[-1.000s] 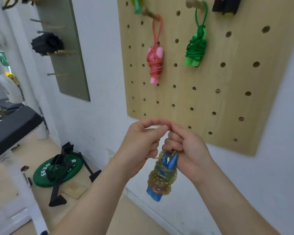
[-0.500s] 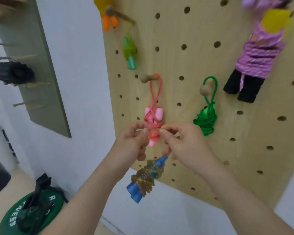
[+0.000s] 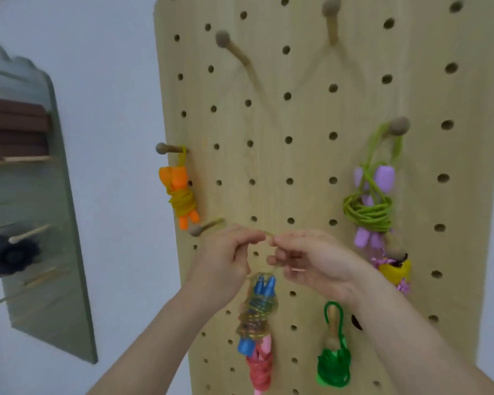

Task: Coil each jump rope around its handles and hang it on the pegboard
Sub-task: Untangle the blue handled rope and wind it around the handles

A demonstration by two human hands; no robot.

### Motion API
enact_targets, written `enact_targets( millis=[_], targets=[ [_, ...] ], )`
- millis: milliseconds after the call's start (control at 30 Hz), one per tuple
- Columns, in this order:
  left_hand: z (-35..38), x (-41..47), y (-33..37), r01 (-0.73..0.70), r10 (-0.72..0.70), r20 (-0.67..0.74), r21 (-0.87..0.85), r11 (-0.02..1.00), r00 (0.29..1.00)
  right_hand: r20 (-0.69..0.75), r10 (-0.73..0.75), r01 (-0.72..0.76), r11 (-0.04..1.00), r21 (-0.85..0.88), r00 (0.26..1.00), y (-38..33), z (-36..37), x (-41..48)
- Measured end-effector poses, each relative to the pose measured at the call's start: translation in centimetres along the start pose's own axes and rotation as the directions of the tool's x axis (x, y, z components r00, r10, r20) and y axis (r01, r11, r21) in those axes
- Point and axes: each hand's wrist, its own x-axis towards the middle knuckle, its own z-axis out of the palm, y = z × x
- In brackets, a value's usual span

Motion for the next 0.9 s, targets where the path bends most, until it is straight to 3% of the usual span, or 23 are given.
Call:
enact_targets(
  millis=[100,200,300,400,500,600,700,800,900],
  targets=[
    [-1.4,2.2,-0.6,-0.071,0.072,-0.019,0.031,0.997,0.997,-0.028,-0.140,0.132,0.970,-0.206,0.990,-2.7,1.3,0.7],
    [-2.8,4.6,-0.6,0.030,-0.037,-0.050,-0.124,0.992,0.998,-0.119,-0.347,0.265,0.859,-0.438,0.930,-5.0,3.0,2.1],
    [-4.8,7.7,-0.6,0.070,-0.099,-0.117,-0.232,0.970,0.988,-0.141,-0.526,0.380,0.751,-0.541,0.838,-7.3,4.6,4.1],
    [-6.2,11.2,-0.6,0.010,-0.051,-0.198,-0.202,0.979,0.979,-0.109,-0.659,0.484,0.644,-0.592,0.744,-10.2,5.7,6.2],
    [-7.5,14.6,-0.2,-0.122,0.109,-0.261,-0.036,0.992,0.959,-0.124,-0.762,0.558,0.565,-0.608,0.636,-13.6,6.5,8.0],
    [-9.3,18.5,1.0,-0.268,0.290,-0.306,0.113,0.957,0.907,-0.149,-0.842,0.651,0.502,-0.570,0.518,-17.0,7.1,9.1],
    [-10.8,22.3,2.3,-0.317,0.371,-0.363,0.201,0.927,0.855,-0.166,-0.888,0.703,0.444,-0.555,0.429,-20.1,7.9,9.9],
    [-11.7,25.8,2.8,-0.275,0.337,-0.393,0.207,0.939,0.856,-0.171,-0.910,0.693,0.400,-0.599,0.378,-22.6,8.4,11.4],
    [-11.8,27.9,2.7,-0.161,0.162,-0.337,0.031,0.986,0.928,-0.191,-0.885,0.622,0.439,-0.649,0.426,-23.9,8.2,12.9]
  ],
)
